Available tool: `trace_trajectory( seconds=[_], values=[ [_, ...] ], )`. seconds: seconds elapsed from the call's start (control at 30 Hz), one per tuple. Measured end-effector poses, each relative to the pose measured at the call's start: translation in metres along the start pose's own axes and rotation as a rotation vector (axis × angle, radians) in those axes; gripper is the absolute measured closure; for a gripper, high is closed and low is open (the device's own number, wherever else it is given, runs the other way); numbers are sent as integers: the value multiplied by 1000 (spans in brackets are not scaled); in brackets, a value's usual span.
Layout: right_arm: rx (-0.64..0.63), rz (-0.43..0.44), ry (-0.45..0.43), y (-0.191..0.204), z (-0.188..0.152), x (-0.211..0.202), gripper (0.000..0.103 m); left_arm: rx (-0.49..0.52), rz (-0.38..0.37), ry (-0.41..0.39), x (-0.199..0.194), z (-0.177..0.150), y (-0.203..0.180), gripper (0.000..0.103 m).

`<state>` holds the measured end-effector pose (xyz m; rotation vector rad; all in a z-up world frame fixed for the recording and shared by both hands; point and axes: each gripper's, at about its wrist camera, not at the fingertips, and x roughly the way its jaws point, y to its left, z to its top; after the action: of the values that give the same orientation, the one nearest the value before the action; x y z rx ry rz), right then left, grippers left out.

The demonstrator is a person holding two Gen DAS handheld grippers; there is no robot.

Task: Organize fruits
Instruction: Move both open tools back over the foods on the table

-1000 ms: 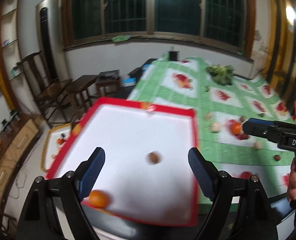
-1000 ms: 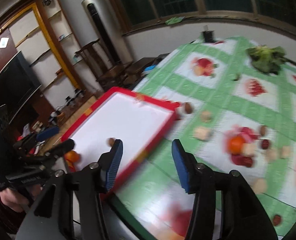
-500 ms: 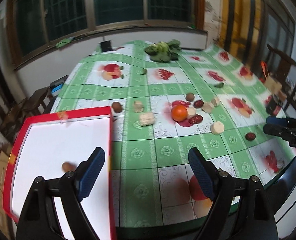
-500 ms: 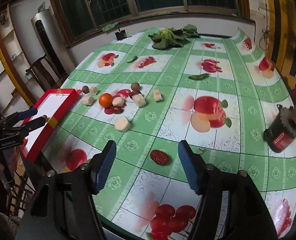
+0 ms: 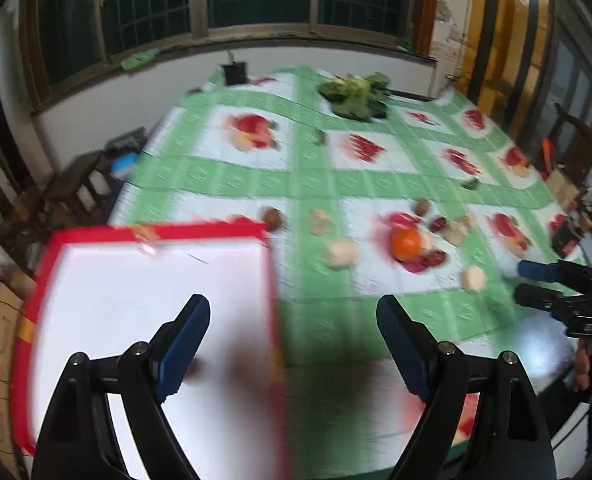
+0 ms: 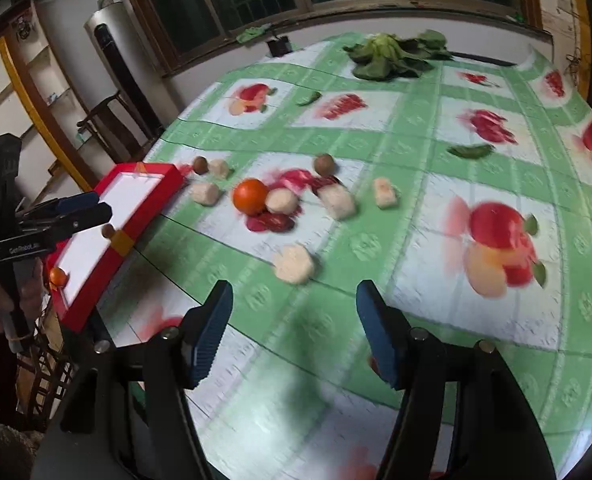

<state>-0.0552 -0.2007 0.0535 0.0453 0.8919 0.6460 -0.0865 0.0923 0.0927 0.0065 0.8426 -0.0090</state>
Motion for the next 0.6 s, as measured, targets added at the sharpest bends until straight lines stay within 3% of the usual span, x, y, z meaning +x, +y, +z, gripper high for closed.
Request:
trace_trajectory(
  seconds=[0.13,0.3,0.47,0.6],
  values=[
    [-54,69,-57,24,21,3,38,29,72,-56,-14,26,24,18],
    [-51,153,-18,30,23,19,37,-15,35,-76,-15,50,55,17],
    [48,60,-35,-13,4,1,38,-16,46,-42,11,63,51,17],
    [96,-14,-22,-40,-6,-12,38,32,-47,-39,19,54,19,17]
  ],
)
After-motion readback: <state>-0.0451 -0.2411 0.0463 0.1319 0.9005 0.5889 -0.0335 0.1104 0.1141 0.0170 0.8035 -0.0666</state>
